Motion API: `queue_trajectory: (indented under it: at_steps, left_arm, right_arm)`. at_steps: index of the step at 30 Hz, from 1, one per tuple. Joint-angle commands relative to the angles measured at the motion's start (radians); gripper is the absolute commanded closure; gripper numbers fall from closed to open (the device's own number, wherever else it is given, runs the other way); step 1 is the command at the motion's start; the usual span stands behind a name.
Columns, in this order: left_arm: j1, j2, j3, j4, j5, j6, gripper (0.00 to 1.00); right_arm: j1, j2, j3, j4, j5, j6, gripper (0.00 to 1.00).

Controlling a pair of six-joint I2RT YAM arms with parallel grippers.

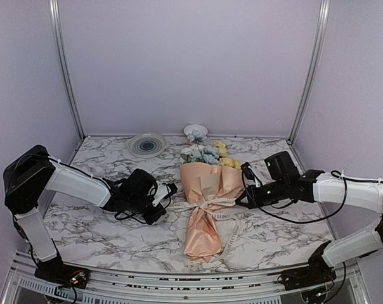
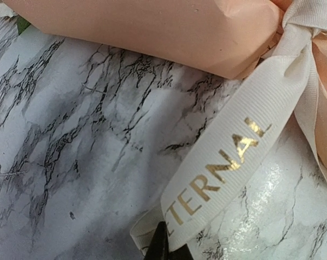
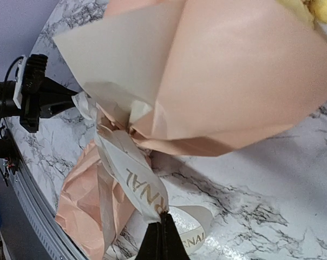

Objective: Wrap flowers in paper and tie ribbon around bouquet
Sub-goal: Tie the half-tied ribbon around the folded bouquet.

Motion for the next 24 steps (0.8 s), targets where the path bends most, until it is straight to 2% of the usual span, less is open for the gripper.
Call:
queue_trajectory:
  at_steps: [1, 6, 15, 20, 24]
  left_arm:
    - [0.017, 0.023, 0.007, -0.111, -0.023, -0.034, 1.0]
    - [0.025, 0.026, -0.003, -0.115, -0.009, -0.04, 1.0]
    - [0.062, 0.019, -0.029, -0.126, -0.006, -0.066, 1.0]
    - [0.064, 0.007, -0.047, -0.114, 0.063, -0.064, 1.0]
    - [0.068, 0.013, -0.056, -0.115, 0.051, -0.08, 1.0]
  right_arm:
    - [-0.068, -0.016, -0.111, 0.013, -0.023, 0.05, 1.0]
    - [-0.194, -0.04, -0.209, 0.036, -0.041, 0.05, 1.0]
    - [-0.408, 0.067, -0.248, 0.085, -0.047, -0.011, 1.0]
    - [-0.427, 0.13, -0.254, 0.152, -0.087, -0.01, 1.0]
    - [-0.442, 0.157, -0.241, 0.161, -0.064, -0.008, 1.0]
